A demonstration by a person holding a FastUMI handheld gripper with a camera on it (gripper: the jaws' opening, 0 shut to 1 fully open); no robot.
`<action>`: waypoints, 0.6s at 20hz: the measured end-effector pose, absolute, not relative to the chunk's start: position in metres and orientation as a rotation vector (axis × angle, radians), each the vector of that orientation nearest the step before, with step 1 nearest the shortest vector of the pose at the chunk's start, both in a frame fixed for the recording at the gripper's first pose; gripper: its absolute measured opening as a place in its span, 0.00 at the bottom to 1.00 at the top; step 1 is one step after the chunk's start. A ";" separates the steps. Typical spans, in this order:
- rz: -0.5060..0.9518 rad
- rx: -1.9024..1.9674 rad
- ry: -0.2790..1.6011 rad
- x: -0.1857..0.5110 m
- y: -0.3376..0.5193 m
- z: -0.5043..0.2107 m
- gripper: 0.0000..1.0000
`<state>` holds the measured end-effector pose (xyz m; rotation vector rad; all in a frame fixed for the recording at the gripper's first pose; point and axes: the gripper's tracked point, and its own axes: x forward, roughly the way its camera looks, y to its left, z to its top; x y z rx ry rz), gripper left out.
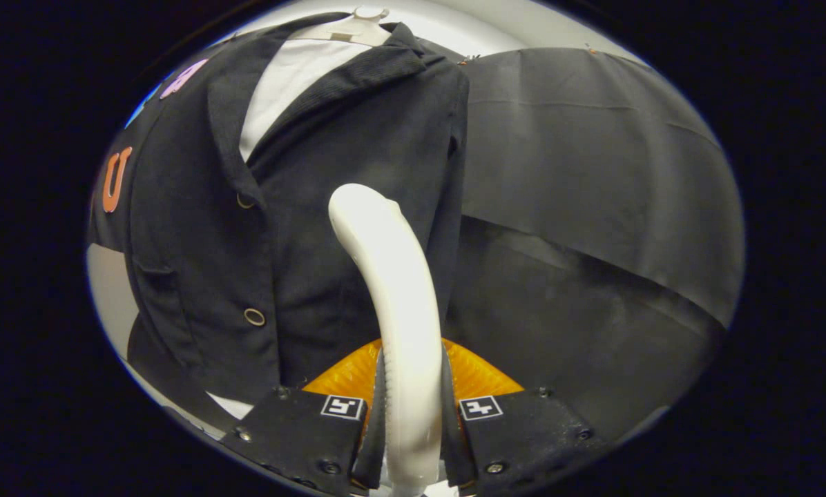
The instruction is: Iron the clothes twice with a garment steamer, once on the left side and once on the right side.
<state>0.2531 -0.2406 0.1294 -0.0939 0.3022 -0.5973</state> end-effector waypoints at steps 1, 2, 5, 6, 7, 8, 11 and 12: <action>-0.596 -0.093 0.309 0.252 -0.240 0.124 0.37; -0.594 -0.090 0.317 0.251 -0.240 0.119 0.37; -0.587 -0.093 0.341 0.247 -0.240 0.104 0.37; -0.585 -0.094 0.348 0.246 -0.241 0.099 0.37; -0.588 -0.094 0.354 0.245 -0.242 0.094 0.37; -0.590 -0.097 0.361 0.245 -0.243 0.090 0.37; -0.580 -0.102 0.367 0.240 -0.241 0.080 0.37; -0.575 -0.108 0.366 0.240 -0.239 0.077 0.37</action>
